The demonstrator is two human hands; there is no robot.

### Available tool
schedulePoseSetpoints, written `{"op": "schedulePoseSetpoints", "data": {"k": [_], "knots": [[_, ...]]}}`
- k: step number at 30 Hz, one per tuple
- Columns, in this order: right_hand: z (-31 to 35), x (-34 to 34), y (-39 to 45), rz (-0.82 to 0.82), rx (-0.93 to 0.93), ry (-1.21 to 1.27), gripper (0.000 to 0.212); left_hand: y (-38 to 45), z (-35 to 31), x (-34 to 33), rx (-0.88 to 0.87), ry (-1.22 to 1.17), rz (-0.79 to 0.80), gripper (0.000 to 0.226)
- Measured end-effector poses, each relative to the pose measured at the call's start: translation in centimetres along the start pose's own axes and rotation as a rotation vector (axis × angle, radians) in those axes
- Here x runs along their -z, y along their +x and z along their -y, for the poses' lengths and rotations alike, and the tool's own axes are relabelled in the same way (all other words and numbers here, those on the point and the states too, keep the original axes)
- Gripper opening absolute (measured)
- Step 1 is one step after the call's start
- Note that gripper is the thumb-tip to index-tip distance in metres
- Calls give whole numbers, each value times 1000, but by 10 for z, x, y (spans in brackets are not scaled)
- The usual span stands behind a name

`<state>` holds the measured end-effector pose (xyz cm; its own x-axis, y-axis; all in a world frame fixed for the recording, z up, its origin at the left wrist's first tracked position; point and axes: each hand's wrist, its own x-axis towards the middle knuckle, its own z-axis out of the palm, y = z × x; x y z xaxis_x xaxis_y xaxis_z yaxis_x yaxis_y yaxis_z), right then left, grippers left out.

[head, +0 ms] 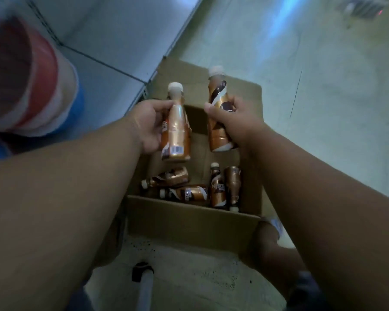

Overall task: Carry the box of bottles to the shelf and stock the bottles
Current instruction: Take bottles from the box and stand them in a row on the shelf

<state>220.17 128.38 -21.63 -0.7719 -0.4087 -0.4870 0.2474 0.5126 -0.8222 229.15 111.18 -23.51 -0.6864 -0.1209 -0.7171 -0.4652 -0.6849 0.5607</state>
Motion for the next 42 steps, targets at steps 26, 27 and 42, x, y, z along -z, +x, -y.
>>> {"op": "schedulePoseSetpoints", "data": {"k": [26,27,42], "knots": [[309,-332,-138,320,739,-258,44,-334,-194,240,-960,896,-1098,32],[315,-338,-127,295,779,-341,49,-330,-202,244,-961,938,-1126,30],[384,-411,-37,186,949,-671,36,-293,-293,292,-775,1839,-1388,29]]}}
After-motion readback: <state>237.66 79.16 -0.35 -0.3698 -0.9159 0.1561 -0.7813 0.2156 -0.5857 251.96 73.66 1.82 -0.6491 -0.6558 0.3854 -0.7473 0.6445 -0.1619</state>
